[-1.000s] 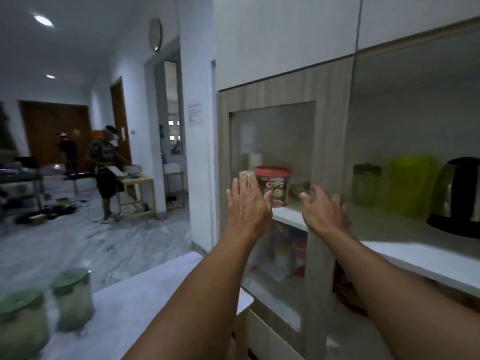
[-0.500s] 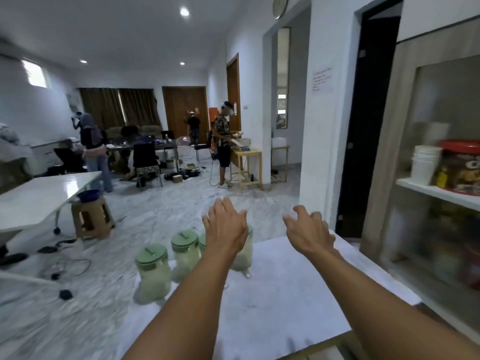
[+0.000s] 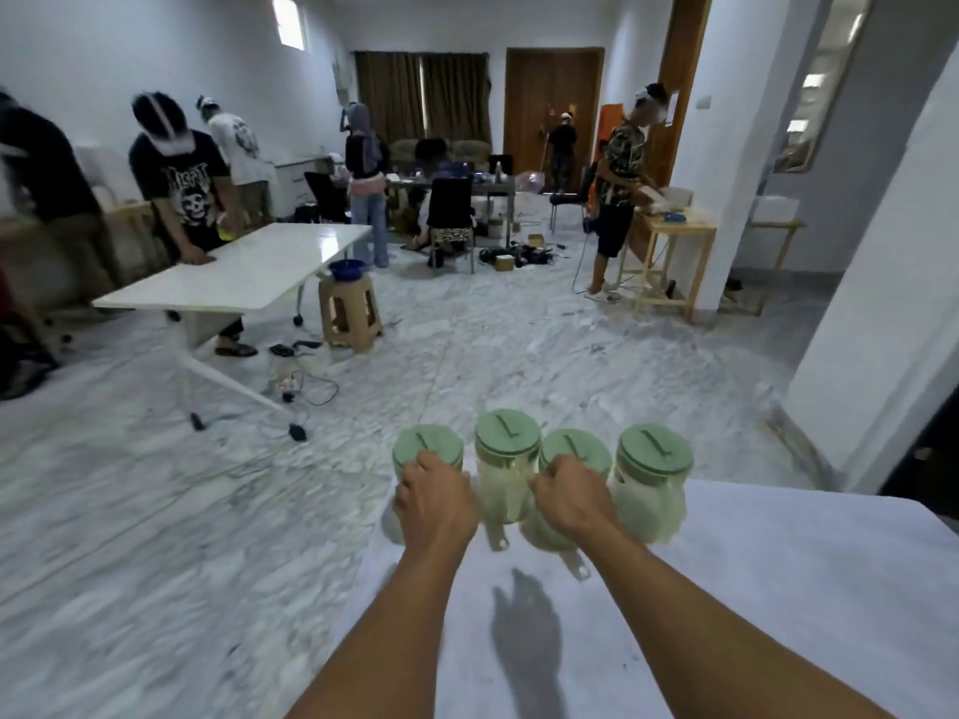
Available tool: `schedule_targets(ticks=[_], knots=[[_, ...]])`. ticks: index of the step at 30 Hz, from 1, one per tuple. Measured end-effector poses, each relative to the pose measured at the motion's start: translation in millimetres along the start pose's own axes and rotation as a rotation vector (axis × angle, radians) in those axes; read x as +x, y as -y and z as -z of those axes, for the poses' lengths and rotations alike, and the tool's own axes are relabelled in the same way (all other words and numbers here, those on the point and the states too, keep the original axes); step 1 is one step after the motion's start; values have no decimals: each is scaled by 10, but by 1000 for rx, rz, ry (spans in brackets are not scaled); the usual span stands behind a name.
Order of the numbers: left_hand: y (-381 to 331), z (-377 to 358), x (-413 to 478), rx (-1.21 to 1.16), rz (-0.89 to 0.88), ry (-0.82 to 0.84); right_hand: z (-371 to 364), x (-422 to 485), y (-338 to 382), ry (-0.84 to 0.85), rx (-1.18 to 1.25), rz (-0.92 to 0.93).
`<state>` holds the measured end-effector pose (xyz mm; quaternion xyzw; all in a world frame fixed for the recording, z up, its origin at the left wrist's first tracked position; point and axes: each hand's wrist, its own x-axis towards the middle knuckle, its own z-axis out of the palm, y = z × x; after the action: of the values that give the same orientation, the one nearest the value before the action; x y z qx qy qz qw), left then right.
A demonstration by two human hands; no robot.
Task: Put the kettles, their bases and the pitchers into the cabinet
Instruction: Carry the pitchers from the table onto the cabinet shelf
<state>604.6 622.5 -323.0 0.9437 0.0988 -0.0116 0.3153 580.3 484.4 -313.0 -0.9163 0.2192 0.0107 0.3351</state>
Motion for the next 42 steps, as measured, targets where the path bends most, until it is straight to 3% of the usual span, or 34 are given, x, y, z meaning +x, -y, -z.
schedule_targets(ticks=[6, 13, 22, 28, 32, 42], knots=[[252, -344, 590, -330, 411, 80, -561, 677, 128, 100, 70, -108], [390, -637, 814, -376, 387, 180, -915, 1072, 86, 159, 156, -184], [123, -204, 802, -520, 355, -25, -754, 952, 321, 95, 392, -195], [-203, 573, 472, -674, 179, -92, -29, 379, 723, -38, 780, -118], [-489, 954, 7, -800, 39, -64, 484, -243, 784, -213, 928, -45], [-1437, 827, -2021, -920, -300, 325, 1787, -2031, -439, -764, 965, -177]])
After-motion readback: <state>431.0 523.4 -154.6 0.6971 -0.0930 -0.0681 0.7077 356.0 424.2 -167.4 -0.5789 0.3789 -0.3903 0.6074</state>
